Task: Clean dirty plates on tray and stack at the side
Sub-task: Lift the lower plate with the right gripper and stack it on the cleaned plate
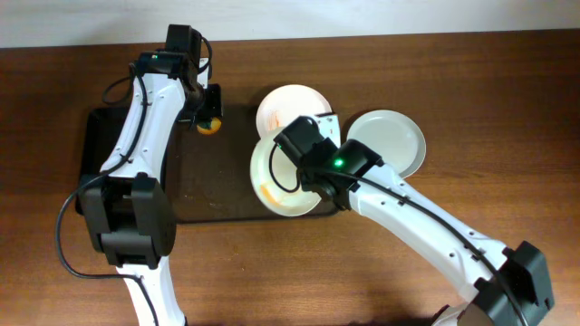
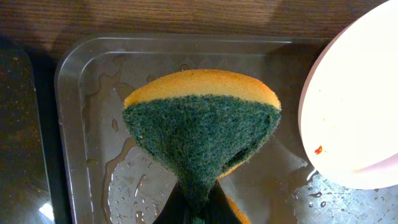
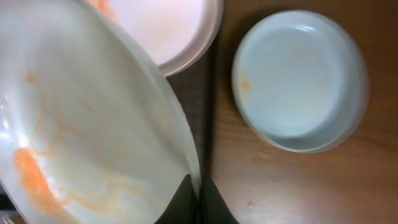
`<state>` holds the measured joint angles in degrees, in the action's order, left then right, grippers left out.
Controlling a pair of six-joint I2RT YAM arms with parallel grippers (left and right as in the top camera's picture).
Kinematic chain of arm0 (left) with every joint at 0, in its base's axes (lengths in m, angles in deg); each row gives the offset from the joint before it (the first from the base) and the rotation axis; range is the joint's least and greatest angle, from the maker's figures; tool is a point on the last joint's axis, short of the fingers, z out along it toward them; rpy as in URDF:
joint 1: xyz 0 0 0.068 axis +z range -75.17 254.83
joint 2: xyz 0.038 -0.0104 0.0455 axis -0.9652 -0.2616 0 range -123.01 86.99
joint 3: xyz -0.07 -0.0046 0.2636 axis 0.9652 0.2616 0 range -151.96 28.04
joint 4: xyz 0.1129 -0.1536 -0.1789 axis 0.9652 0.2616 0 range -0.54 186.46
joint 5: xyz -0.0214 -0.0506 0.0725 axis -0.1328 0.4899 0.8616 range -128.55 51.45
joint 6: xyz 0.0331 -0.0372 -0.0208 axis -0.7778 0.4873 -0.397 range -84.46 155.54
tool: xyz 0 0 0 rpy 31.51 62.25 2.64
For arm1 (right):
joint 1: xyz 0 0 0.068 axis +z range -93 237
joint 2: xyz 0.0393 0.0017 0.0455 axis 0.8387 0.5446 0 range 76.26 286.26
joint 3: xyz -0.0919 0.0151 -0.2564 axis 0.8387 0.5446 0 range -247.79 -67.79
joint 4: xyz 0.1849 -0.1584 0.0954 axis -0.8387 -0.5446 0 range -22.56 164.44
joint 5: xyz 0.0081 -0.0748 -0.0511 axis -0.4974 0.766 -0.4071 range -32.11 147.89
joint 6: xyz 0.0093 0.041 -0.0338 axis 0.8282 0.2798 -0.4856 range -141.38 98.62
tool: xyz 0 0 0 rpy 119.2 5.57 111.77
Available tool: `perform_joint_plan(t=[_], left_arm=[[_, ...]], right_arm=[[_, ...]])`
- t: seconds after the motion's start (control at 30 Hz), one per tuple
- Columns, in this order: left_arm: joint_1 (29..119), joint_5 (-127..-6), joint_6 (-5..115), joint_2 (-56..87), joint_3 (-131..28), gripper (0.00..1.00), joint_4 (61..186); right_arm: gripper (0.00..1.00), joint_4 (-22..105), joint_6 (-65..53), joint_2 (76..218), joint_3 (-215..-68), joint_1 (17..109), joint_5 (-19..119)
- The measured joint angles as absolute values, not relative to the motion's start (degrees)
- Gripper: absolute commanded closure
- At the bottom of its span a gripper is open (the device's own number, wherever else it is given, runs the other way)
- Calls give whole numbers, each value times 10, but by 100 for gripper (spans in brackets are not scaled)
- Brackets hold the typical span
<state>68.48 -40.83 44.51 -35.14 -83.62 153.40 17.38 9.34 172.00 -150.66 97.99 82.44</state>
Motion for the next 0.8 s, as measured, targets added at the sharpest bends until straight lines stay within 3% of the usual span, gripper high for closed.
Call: perform_joint_plan(t=[0.2,0.43,0.8], left_arm=[[685,-407,445,-351,-836,99,1534],[685,-407,445,-351,-836,99,1533],[685,-407,445,-351,-836,99,1533]], right_arm=[[96,124,76,1720,-1560,988,948],[96,126,69,1721,-1560,1110,1172],[96,127,67,1724,-1560,1157,1286]])
